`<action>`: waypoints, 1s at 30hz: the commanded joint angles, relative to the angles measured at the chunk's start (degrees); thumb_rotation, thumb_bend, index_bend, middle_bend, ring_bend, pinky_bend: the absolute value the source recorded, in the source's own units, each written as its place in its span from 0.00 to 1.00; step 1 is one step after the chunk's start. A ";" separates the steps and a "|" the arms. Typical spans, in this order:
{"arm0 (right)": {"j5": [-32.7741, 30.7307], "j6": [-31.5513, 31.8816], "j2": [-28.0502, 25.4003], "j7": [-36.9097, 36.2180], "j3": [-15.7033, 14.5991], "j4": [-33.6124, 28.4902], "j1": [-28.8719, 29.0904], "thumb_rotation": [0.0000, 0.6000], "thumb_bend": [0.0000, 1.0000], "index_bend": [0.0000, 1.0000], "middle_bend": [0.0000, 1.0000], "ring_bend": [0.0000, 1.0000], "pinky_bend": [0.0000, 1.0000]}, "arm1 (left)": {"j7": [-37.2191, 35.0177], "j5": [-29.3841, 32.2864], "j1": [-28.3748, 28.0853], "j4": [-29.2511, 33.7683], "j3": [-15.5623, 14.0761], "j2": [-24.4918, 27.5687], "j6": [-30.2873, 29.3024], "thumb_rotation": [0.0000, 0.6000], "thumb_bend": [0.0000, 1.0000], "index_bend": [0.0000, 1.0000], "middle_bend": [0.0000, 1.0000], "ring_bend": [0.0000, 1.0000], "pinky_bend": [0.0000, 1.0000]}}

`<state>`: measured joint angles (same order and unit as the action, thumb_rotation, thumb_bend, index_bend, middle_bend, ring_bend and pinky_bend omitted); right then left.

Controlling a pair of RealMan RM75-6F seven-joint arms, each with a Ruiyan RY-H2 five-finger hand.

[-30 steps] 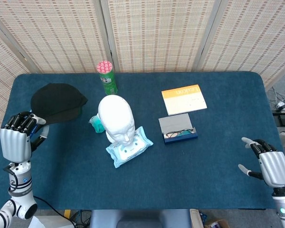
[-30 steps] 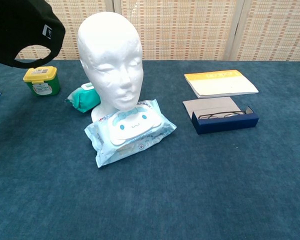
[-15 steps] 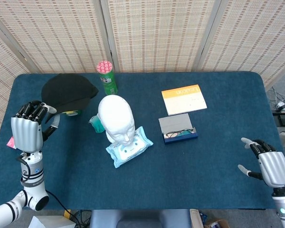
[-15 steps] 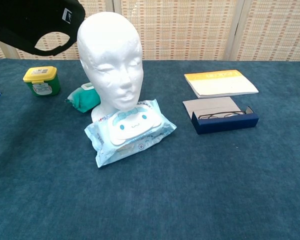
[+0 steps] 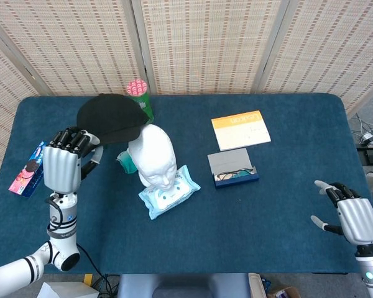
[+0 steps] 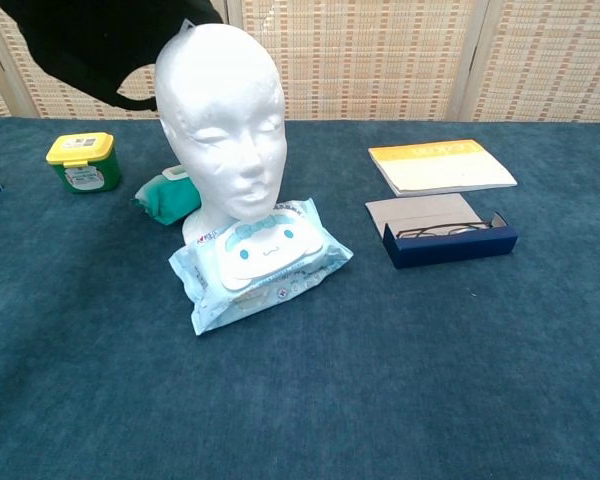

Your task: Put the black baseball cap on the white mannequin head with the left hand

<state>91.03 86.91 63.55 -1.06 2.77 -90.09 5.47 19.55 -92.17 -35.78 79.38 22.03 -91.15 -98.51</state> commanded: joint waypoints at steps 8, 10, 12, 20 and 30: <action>0.24 0.05 -0.13 -0.39 -0.12 0.07 0.00 1.00 0.00 0.24 0.40 0.26 0.40 | 4.29 -2.76 -3.14 4.41 -0.38 -2.31 1.35 1.00 0.45 0.73 0.64 0.43 0.57; 0.31 0.13 -0.14 -0.49 -0.14 0.08 -0.02 1.00 0.00 0.24 0.40 0.26 0.40 | 4.91 -3.21 -3.49 4.83 -0.80 -2.86 1.67 1.00 0.45 0.73 0.64 0.43 0.57; 0.35 0.19 -0.17 -0.63 -0.14 0.09 -0.03 1.00 0.00 0.24 0.40 0.26 0.40 | 5.64 -4.35 -3.79 4.97 -1.63 -3.55 1.72 1.00 0.44 0.73 0.64 0.43 0.57; 0.45 0.52 -0.31 -1.40 -0.13 0.23 -0.15 1.00 0.00 0.24 0.40 0.26 0.40 | 6.96 -8.81 -3.74 4.25 -5.89 -6.48 1.40 1.00 0.45 0.73 0.64 0.43 0.57; 0.69 0.69 -0.28 -1.36 -0.23 0.27 -0.21 1.00 0.00 0.24 0.40 0.26 0.40 | 8.25 -12.77 -0.71 1.26 -10.15 -9.53 -1.66 1.00 0.44 0.72 0.64 0.43 0.57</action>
<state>91.70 87.59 63.25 -2.44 2.55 -89.82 5.26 27.77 -104.74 -37.06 81.27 12.44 -100.11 -99.77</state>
